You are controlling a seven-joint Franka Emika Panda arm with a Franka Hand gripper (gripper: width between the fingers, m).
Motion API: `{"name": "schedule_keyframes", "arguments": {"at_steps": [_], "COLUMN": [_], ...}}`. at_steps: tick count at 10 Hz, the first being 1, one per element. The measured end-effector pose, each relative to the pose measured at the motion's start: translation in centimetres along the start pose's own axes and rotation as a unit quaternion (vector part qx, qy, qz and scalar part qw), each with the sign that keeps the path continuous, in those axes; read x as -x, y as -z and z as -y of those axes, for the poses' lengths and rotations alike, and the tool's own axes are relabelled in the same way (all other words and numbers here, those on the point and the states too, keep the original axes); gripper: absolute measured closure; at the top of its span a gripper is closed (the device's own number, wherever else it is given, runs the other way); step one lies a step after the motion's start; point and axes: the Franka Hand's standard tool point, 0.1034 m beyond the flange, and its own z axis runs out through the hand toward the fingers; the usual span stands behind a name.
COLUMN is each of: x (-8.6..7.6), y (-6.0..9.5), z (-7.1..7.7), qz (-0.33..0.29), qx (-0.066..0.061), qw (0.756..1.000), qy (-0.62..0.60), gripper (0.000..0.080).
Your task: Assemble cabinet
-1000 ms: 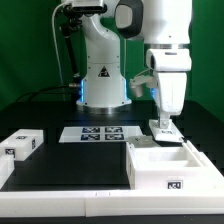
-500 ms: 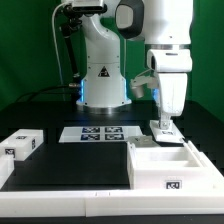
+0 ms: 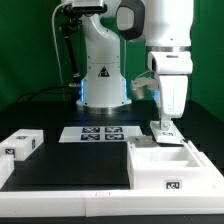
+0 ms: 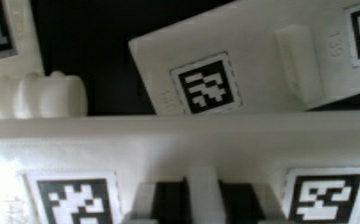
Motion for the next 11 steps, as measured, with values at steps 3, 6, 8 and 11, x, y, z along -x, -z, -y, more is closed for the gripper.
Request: {"name": "schedule_keyframes", "arguments": {"at_steps": [3,6,8,11], "x": [-0.2,-0.21,-0.19,-0.25], "y": [0.02,-0.15,-0.17,-0.15], "z": [-0.38,-0.37,-0.37,-0.91], "qz": [-0.001,-0.001,-0.001,0.001], "qx": [0.001,0.0,0.0,-0.003], "qw": [1.0,1.0,1.0,1.0], "qy": [0.0,0.001,0.001,-0.005], "gripper": [0.0729,0.0729,0.0729,0.0729]}}
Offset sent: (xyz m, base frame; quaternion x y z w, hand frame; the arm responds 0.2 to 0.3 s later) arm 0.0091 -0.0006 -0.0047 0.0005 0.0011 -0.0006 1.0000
